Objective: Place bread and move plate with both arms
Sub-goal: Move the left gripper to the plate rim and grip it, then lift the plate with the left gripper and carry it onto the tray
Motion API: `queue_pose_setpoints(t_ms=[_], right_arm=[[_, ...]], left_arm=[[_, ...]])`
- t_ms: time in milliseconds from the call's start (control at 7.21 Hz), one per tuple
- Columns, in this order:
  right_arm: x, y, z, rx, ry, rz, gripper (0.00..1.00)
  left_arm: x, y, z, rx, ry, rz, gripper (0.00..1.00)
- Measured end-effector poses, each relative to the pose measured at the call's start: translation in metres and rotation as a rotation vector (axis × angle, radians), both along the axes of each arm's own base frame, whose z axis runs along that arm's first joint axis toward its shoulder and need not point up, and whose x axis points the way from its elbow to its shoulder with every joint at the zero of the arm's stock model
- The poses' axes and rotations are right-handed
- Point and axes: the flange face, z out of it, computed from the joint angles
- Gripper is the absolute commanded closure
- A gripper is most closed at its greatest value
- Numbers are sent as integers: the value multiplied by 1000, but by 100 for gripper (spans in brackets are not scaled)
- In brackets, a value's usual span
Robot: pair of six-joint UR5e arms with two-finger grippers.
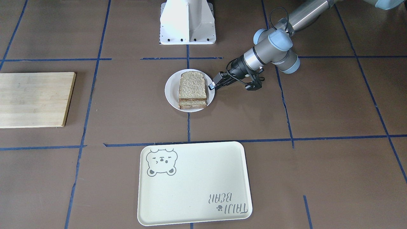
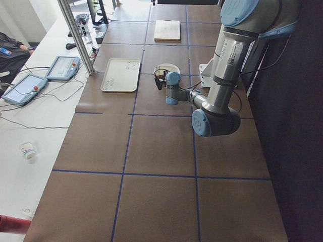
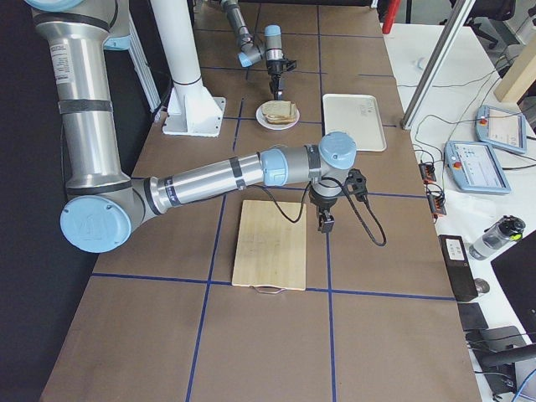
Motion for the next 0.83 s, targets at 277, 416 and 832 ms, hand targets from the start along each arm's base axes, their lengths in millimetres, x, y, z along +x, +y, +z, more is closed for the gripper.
queue_pose_setpoints(t_ms=[277, 416, 832], right_arm=[[2, 0, 0, 1, 1, 4, 0], [4, 0, 0, 4, 0, 6, 0], [7, 0, 0, 5, 2, 10, 0]], left_arm=[[7, 5, -1, -1, -1, 11, 59], [9, 7, -3, 1, 2, 15, 59], [18, 8, -7, 2, 4, 21, 93]])
